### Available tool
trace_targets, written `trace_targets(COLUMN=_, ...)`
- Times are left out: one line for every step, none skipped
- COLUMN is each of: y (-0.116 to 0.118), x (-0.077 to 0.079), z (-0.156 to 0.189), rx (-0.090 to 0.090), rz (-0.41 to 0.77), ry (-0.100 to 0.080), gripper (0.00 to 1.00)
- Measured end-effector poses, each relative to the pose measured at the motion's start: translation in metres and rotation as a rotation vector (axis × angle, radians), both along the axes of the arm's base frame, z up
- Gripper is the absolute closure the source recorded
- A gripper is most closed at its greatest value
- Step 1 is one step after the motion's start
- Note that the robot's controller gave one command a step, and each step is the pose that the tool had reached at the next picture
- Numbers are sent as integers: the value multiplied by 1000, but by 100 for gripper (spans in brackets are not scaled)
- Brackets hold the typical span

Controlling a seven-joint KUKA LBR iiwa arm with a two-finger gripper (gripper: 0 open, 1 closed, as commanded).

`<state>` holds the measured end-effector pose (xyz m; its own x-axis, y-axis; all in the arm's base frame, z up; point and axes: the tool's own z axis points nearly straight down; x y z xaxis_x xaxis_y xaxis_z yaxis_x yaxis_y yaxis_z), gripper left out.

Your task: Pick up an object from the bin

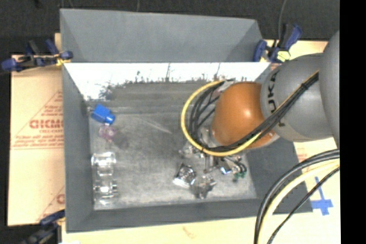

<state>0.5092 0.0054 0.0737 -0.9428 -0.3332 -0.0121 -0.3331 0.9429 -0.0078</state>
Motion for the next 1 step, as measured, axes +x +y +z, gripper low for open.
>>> trace_targets(y=45, x=-9, z=0, rx=0, rz=238, ry=3, gripper=0)
